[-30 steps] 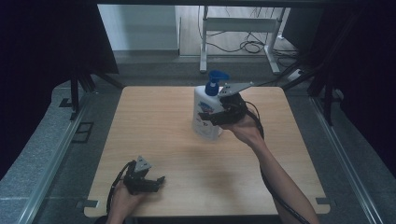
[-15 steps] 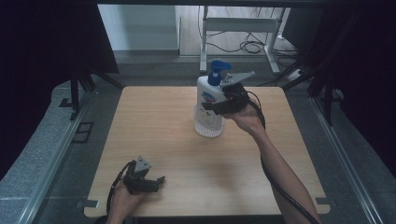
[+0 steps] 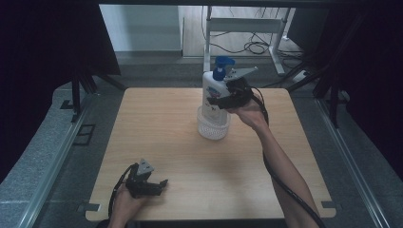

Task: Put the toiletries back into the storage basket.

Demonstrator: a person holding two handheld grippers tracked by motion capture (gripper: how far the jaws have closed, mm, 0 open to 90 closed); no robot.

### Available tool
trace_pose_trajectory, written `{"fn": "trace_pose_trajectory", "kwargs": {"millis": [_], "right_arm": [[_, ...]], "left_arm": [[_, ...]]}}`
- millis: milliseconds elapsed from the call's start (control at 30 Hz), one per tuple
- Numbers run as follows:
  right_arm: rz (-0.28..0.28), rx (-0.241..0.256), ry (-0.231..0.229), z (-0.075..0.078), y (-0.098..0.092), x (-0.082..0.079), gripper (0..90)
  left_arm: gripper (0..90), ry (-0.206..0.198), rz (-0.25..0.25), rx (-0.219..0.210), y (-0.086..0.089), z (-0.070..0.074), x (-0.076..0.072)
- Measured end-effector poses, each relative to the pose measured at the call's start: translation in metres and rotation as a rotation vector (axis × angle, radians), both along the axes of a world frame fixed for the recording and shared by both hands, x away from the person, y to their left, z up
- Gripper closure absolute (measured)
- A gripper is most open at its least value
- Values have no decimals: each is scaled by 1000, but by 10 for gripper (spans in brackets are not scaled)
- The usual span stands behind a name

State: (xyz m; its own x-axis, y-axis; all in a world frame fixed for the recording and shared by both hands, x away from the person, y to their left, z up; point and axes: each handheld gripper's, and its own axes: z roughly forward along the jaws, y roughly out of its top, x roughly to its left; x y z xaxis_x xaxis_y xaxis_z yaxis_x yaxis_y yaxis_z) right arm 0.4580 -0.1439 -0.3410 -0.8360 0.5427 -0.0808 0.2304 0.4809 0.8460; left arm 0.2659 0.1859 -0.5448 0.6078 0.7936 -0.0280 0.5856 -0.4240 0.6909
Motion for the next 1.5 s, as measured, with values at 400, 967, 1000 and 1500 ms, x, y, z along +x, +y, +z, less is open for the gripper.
{"fn": "trace_pose_trajectory", "kwargs": {"millis": [400,967,1000,1500], "right_arm": [[-11,-28,4,-19,2,16,370],[-21,-45,19,-43,1,22,370],[-22,-46,21,-44,1,23,370],[-24,-62,33,-64,6,24,370]], "left_arm": [[116,2,1,0,0,0,0],[116,4,-3,6,0,0,0],[116,4,-3,6,0,0,0],[116,4,-2,5,0,0,0]]}}
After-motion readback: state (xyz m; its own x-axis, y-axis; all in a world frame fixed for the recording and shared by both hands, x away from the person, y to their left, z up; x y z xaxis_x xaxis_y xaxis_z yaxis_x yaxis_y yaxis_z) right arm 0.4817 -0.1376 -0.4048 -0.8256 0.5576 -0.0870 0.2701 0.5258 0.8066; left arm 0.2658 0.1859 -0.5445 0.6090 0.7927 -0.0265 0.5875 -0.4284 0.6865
